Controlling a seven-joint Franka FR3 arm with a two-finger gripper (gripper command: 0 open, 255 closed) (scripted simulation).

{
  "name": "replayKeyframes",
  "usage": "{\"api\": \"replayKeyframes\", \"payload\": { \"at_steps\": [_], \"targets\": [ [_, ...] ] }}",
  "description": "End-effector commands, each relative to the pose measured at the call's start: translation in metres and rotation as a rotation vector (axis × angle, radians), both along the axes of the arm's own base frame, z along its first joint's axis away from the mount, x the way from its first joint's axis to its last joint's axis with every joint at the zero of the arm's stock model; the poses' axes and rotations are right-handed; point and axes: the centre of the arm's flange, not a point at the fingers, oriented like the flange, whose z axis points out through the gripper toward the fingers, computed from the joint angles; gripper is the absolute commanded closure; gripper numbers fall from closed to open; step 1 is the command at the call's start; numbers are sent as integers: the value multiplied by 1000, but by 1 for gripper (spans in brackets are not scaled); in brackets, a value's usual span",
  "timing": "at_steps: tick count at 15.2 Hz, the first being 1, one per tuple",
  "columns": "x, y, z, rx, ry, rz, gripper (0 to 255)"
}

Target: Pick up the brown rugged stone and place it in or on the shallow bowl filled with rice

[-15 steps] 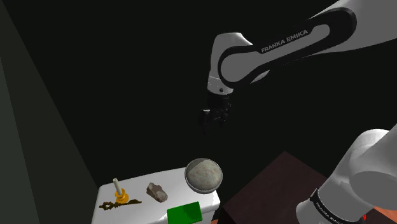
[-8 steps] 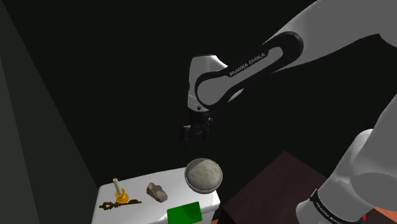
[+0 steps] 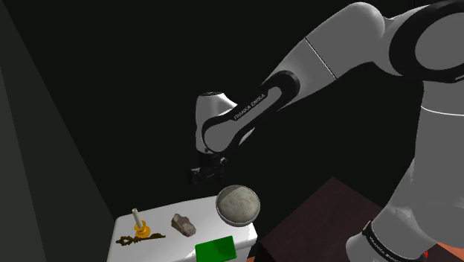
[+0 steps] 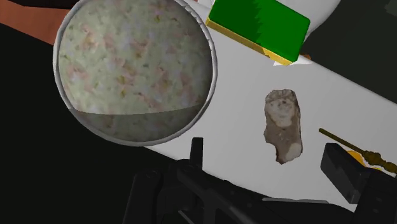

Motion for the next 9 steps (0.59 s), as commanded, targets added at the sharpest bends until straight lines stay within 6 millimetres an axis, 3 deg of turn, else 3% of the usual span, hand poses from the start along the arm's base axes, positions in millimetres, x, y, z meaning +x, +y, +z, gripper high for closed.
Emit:
{"api": "replayKeyframes", "payload": {
  "at_steps": [1, 9],
  "targets": [
    [7, 18, -19, 0, 9, -2, 0],
    [37, 84, -98, 3, 41, -9, 0]
  ]
}}
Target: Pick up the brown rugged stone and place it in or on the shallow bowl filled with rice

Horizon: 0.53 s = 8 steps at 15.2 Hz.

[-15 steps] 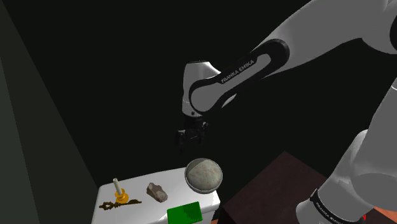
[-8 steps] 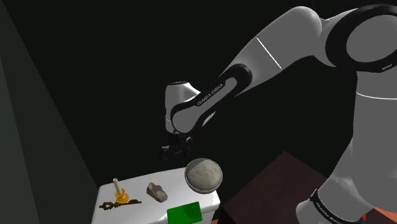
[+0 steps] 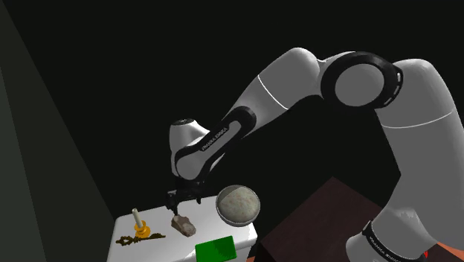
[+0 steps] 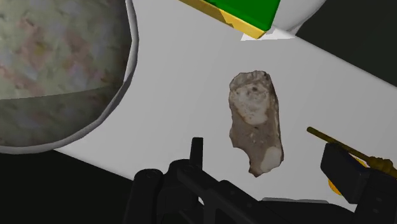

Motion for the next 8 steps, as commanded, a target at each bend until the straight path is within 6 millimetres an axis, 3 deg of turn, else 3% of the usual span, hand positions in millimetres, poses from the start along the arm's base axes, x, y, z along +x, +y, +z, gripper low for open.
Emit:
{"api": "replayKeyframes", "payload": {
  "at_steps": [1, 2, 8],
  "targets": [
    [6, 17, -19, 0, 8, -2, 0],
    [10, 25, -29, 1, 12, -3, 0],
    [5, 29, -55, 1, 12, -3, 0]
  ]
}}
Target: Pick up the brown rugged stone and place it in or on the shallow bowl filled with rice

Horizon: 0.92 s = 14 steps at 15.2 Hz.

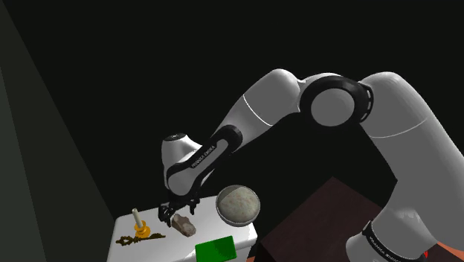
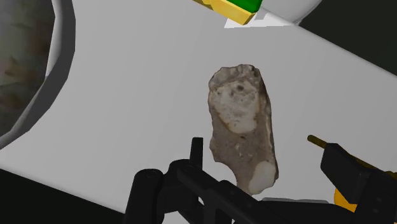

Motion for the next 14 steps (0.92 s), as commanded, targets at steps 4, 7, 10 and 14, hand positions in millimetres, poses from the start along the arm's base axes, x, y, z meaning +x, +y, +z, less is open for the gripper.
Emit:
{"api": "replayKeyframes", "payload": {
  "at_steps": [4, 7, 10, 14],
  "targets": [
    [-3, 2, -19, 0, 0, 0, 0],
    [-3, 2, -19, 0, 0, 0, 0],
    [-3, 2, -19, 0, 0, 0, 0],
    [-3, 2, -18, 0, 0, 0, 255]
  ]
}}
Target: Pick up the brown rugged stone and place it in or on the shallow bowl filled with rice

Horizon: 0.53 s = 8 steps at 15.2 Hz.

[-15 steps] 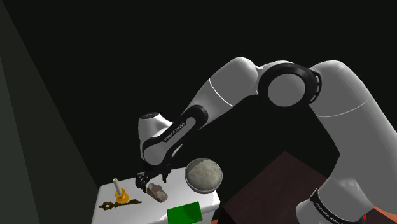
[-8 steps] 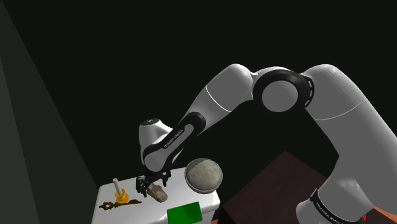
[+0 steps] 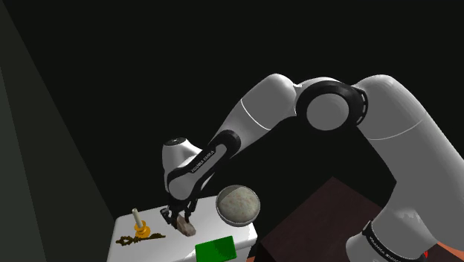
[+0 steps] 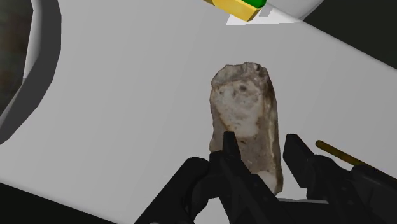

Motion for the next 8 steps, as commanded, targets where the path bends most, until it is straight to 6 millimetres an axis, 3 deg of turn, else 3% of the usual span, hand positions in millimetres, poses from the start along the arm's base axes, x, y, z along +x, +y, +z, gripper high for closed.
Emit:
{"api": "replayKeyframes", "payload": {
  "at_steps": [1, 5, 8],
  "targets": [
    [-1, 0, -3, 0, 2, 0, 255],
    [-3, 0, -5, 0, 2, 1, 255],
    [-1, 0, 7, 0, 2, 0, 255]
  ]
}}
